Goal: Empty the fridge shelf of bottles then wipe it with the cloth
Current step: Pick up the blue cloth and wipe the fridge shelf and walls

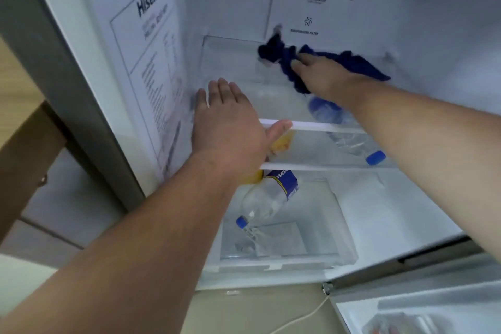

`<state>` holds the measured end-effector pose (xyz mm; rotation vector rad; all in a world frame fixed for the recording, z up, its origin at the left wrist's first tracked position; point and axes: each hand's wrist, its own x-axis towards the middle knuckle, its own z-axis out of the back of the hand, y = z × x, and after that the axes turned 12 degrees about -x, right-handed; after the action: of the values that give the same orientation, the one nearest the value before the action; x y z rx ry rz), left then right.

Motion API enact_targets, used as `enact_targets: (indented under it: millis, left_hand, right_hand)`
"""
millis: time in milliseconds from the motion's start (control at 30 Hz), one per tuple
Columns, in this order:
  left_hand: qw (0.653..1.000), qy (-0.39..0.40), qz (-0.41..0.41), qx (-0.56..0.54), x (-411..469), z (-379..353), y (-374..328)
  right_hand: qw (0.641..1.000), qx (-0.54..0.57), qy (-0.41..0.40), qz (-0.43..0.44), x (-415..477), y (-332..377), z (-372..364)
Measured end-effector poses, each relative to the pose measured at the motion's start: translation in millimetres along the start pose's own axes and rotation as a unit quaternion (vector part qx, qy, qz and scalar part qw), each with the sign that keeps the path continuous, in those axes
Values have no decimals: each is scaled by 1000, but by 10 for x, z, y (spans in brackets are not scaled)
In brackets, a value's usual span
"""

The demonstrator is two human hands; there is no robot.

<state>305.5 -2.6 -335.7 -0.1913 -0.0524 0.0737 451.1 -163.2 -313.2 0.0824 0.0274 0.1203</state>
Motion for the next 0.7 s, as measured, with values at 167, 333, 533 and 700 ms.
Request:
enact_targets:
  millis: [167,333,533,700]
  left_hand:
    - [1000,8,-3,3,-3,-3,22]
    - [1000,9,1,-11,1,-5,-7]
    - [1000,-3,8,-18,-6,-5,-30]
    - [999,-3,37,-30,-31,-26,-70]
  right_hand:
    - [991,-4,-10,133,-802,166,-64]
    - [1000,-19,14,-20,-1070,-870,106]
    - [986,91,49,129,-123,376,27]
    - [971,94,73,206,-48,907,-34]
